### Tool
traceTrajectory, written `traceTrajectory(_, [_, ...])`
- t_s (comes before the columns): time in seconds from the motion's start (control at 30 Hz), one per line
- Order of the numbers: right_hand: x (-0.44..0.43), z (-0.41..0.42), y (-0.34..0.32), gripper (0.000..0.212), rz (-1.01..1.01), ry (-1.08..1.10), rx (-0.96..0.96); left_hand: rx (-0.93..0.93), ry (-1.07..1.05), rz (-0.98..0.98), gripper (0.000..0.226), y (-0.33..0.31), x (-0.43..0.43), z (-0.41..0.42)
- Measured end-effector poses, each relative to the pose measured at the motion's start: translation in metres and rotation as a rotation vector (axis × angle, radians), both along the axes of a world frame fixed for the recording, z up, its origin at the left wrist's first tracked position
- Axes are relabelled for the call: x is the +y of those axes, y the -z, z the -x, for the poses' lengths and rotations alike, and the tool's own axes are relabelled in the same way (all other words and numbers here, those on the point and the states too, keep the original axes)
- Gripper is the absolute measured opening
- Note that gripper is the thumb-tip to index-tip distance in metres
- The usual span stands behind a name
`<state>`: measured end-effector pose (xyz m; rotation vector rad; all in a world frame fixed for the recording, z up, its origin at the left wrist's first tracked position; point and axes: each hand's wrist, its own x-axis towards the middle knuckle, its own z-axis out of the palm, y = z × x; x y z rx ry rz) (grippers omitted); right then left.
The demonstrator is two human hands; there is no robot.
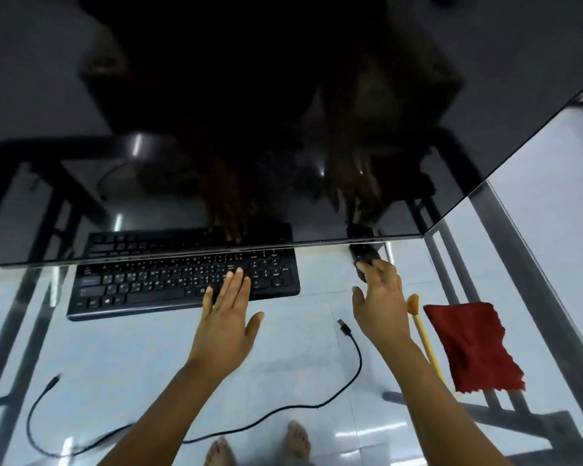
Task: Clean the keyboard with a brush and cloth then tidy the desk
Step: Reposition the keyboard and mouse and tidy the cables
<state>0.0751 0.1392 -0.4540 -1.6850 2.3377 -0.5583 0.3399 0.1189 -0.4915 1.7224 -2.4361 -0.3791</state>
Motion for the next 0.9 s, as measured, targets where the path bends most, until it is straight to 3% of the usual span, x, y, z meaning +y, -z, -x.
traceTrajectory(0.37, [0.017,-0.163,-0.006,0.045,-0.072,-0.440,-0.069,0.027,-0.227,-0.063,0.074,-0.013,0.040,-0.135])
traceTrajectory(0.6, [0.005,-0.284,-0.012,0.045,-0.130,-0.690,-0.073,0.022,-0.543,-0.036,0.029,-0.015,0.066,-0.241])
traceTrajectory(0.77, [0.008,-0.331,-0.011,0.044,-0.194,-0.783,-0.104,-0.030,-0.553,-0.079,0.009,-0.019,0.078,-0.267])
traceTrajectory(0.9, [0.013,-0.350,-0.014,0.044,-0.291,-0.760,-0.208,0.068,-0.584,-0.140,0.014,-0.024,0.073,-0.269])
